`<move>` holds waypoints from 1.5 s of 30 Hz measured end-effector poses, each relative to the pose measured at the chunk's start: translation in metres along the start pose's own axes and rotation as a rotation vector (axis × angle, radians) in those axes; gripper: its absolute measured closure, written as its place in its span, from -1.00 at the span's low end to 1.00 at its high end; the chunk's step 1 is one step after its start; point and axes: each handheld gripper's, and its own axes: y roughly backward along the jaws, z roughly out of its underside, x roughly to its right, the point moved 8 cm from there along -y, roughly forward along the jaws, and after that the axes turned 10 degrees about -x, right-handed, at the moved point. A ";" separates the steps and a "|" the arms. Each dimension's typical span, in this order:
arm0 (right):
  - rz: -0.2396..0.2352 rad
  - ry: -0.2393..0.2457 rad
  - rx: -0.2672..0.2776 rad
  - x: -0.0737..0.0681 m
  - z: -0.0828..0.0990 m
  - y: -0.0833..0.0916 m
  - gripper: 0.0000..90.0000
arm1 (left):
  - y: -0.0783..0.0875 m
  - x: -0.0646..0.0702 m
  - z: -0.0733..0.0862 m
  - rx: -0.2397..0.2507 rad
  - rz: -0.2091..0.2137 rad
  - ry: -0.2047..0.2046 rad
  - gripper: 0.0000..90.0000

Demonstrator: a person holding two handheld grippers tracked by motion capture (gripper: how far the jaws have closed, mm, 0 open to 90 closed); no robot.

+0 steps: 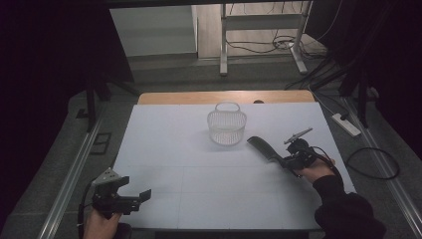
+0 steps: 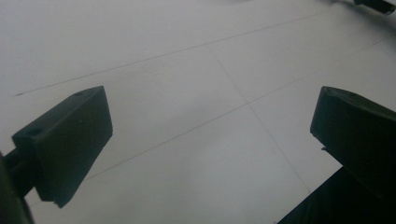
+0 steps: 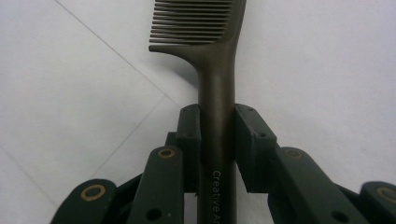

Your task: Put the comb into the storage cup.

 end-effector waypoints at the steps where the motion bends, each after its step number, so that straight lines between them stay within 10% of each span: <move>1: 0.000 0.002 0.006 -0.001 0.000 0.002 0.60 | -0.001 0.000 -0.001 0.000 0.001 -0.004 -1.00; 45: 0.083 0.090 0.231 -0.031 0.029 0.058 0.61 | -0.018 0.015 -0.093 0.055 0.051 -0.152 -1.00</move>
